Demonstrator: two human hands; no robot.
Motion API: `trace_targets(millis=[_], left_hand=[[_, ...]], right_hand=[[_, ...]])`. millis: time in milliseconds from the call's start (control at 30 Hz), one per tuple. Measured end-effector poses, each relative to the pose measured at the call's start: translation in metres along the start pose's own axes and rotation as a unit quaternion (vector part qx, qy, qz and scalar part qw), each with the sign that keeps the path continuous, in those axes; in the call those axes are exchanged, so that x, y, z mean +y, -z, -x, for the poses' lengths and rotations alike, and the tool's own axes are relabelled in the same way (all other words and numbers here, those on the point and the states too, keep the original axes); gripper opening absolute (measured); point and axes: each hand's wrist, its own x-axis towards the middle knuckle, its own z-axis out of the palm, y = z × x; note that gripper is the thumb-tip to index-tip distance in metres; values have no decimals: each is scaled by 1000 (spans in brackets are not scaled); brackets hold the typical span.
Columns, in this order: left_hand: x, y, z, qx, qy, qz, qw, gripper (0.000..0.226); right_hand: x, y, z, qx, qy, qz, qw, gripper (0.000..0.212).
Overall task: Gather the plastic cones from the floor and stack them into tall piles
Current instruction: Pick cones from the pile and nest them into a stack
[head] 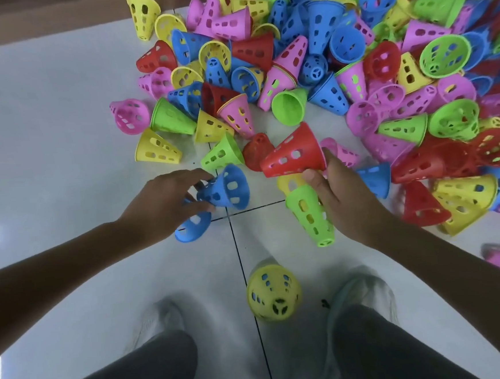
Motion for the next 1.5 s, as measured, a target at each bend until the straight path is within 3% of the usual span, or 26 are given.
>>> trace_targets(millis=[167,267,433,500,667,867,1000,1500], left_hand=[[28,11,33,-30,5,29,999,33],[41,17,48,-23,20,60,998,50],[62,29,72,6,-9,75,997,55],[68,34,83,32,-21,79,996,50],[80,44,112,61,-24,62,996,64],[93,52,138,103,-37,87,990,51],[107,58,150,116,-48,118,985,45],[127,18,142,60,-77,117,988,29]], right_hand=[[-31,9,31,-5,-44,-87,995,30],[-43,15,49,-3,-51,-94,994,20],[-59,20,74,13,-44,-105,993,43],[-62,20,82,23,-37,-141,989,38],[-72,15,100,54,-29,-188,980,30],[-83,19,113,83,-79,-222,968,41],[-87,24,122,100,-116,-223,963,34],[-91,14,146,70,-162,-211,961,32]])
